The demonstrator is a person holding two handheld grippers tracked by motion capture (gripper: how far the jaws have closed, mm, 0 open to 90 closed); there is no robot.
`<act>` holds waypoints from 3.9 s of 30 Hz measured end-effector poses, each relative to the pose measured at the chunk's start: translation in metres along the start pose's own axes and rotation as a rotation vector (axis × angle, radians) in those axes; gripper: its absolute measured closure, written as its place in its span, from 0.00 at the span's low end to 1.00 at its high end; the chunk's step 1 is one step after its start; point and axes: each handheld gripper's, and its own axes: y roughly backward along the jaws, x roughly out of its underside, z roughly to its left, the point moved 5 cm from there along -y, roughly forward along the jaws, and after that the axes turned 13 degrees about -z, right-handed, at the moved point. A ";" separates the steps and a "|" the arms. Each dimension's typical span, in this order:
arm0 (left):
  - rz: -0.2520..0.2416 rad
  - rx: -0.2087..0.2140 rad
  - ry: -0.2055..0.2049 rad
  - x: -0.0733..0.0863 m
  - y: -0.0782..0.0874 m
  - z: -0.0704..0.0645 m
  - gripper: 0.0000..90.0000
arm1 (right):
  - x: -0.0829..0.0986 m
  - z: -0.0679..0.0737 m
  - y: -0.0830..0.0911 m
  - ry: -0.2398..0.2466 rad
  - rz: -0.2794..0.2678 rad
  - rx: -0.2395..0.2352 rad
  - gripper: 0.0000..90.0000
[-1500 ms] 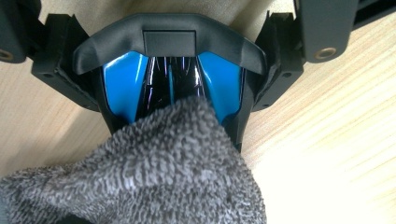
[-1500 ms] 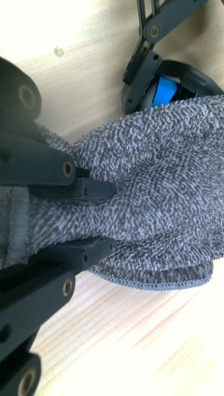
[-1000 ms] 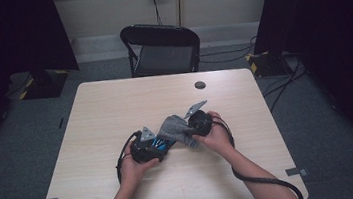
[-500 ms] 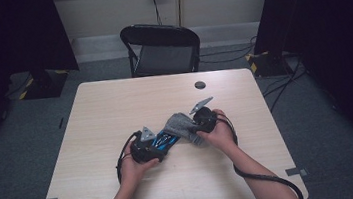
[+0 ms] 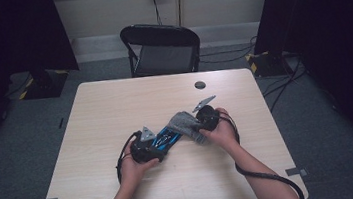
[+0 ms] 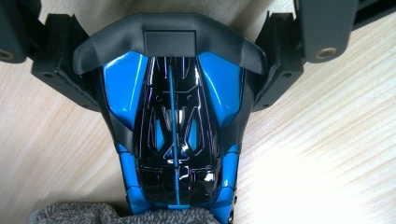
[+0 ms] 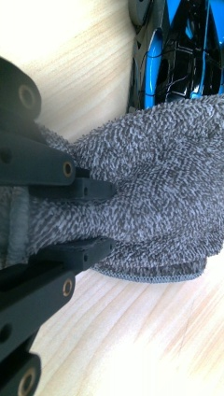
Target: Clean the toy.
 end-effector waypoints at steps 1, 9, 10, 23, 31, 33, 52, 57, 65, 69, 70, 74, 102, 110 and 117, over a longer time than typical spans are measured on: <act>0.000 0.000 0.000 0.000 0.000 0.000 0.27 | 0.000 0.000 0.000 -0.002 0.000 -0.001 0.83; -0.001 -0.001 0.000 0.000 0.000 0.000 0.27 | 0.004 -0.004 0.000 -0.015 0.001 0.012 0.83; 0.000 0.000 0.000 0.000 0.000 0.000 0.27 | 0.004 -0.005 0.000 -0.018 0.001 0.017 0.83; 0.000 -0.001 0.000 0.000 0.000 0.000 0.27 | 0.009 -0.016 0.003 -0.043 -0.010 0.045 0.82; 0.000 -0.001 0.001 0.000 0.000 0.000 0.27 | 0.012 -0.020 0.004 -0.056 -0.019 0.063 0.82; 0.000 -0.001 0.001 0.000 0.000 0.000 0.27 | 0.014 -0.021 0.005 -0.061 -0.020 0.062 0.82; 0.020 0.003 0.004 0.000 0.003 0.001 0.25 | 0.033 -0.032 0.030 -0.060 -0.037 0.105 0.82; 0.020 0.012 0.007 -0.006 0.010 0.003 0.19 | 0.036 -0.034 0.033 -0.063 -0.048 0.108 0.82; -0.027 0.065 -0.018 -0.037 0.026 -0.003 0.25 | 0.032 -0.032 0.038 -0.042 -0.059 0.109 0.82; -0.014 0.071 -0.052 -0.047 0.018 -0.004 0.36 | 0.031 -0.029 0.040 -0.041 -0.068 0.104 0.82; -0.007 0.072 -0.049 -0.048 0.013 -0.003 0.38 | 0.031 -0.028 0.040 -0.042 -0.070 0.104 0.82; 0.024 0.075 -0.035 -0.054 -0.004 0.003 0.42 | 0.033 -0.029 0.042 -0.053 -0.078 0.105 0.82; 0.045 0.042 -0.008 -0.047 -0.024 0.004 0.56 | 0.016 -0.020 0.043 -0.043 -0.101 0.091 0.46; 0.050 0.044 0.000 -0.047 -0.023 0.004 0.56 | 0.026 -0.024 0.007 -0.093 -0.002 0.094 0.48; 0.050 0.043 -0.002 -0.047 -0.023 0.005 0.56 | 0.029 -0.022 0.014 -0.126 -0.020 0.092 0.86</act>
